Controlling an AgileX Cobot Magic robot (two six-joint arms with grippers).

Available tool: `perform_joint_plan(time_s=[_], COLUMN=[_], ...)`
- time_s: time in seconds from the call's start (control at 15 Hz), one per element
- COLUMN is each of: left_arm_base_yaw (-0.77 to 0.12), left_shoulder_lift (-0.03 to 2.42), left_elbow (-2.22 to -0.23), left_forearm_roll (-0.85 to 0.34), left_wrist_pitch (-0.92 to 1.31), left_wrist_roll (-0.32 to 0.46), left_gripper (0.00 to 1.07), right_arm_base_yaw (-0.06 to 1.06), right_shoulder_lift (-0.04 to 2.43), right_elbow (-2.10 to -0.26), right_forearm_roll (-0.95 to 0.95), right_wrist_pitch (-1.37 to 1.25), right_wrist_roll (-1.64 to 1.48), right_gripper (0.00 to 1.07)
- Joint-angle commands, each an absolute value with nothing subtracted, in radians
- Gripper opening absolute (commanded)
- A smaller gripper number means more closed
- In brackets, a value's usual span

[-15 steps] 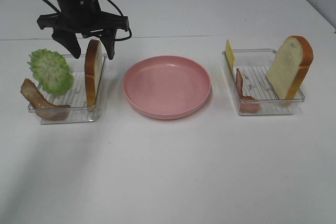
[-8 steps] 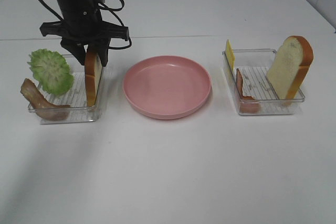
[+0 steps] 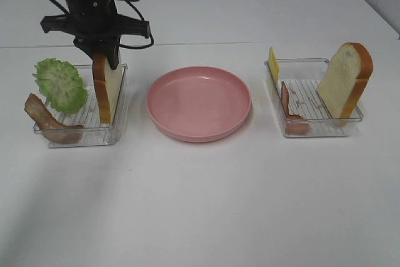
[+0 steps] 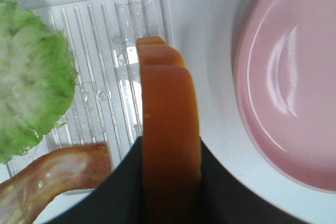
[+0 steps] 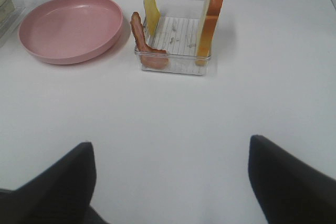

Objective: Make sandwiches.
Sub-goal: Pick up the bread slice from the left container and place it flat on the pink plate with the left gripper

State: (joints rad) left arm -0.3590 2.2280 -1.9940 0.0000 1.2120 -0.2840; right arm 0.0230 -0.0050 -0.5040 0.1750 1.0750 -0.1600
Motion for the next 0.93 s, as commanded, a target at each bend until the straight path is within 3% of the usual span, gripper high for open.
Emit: perform_joint_plan(time_s=[0.07,0.2,0.4,0.53,0.73,0.93], left_arm_base_yaw=[-0.354,-0.333,-0.267,-0.262,-0.264,-0.264], left_shoulder_lift=[2.151,2.129,2.139,2.178,2.293,2.393], left_elbow=[-2.023,-2.054,-2.074,-2.073,-2.073,-2.073], left_forearm_roll=[-0.049,-0.130,-0.485,-0.637,-0.857,-0.998], left_wrist_pitch=[1.247,1.247,1.176,1.134,1.110,1.110], left_wrist_roll=[-0.272,-0.232,-0.075,0.006,0.092,0.141], left_gripper=[0.00,0.00,0.00,0.00,0.00,0.00], right_arm_base_yaw=[0.019,0.019,0.019,0.019,0.019,0.019], right_shoulder_lift=[-0.022,-0.022,-0.021,-0.021,-0.021,-0.021], right_elbow=[-0.505,-0.505,-0.505,-0.505,-0.505,-0.505], right_forearm_roll=[0.177,0.177,0.177,0.177,0.177,0.177], right_wrist_pitch=[1.066,1.066,1.066,1.066,1.066,1.066], right_wrist_roll=[-0.169,-0.169,-0.169,-0.169,-0.169,-0.169], right_gripper=[0.76,0.76,0.76,0.76,0.76,0.76])
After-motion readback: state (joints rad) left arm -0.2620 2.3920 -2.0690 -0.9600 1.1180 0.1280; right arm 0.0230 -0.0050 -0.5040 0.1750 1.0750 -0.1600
